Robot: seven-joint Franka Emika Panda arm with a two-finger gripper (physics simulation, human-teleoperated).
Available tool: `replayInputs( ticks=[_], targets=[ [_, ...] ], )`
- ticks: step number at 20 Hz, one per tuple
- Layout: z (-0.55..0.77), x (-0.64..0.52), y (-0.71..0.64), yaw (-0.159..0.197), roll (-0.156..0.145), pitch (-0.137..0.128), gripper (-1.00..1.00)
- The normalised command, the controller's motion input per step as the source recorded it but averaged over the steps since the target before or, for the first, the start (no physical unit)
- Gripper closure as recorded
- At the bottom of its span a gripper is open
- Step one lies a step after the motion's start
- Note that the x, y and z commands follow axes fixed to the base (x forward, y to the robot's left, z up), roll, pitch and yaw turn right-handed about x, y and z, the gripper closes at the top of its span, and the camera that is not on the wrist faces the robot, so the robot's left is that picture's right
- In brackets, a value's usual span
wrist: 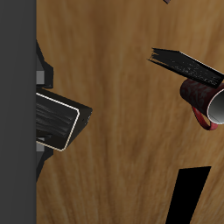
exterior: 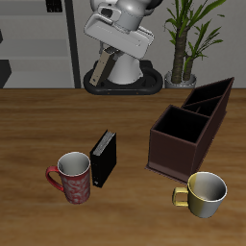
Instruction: Place the yellow book into the left desk caddy's left compartment
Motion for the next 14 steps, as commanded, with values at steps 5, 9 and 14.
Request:
replayInputs(
  ticks=[5,9,14],
  targets=[
    [0.0,-0.1,0.41,-0.024,0.028,0.009,1.0],
    [-0.03,-0.14,0.66,0.027,0.04,-0.021,1.0],
    [-0.04,-0.04,0.6,-0.051,0.008,-0.013,1.0]
  ],
)
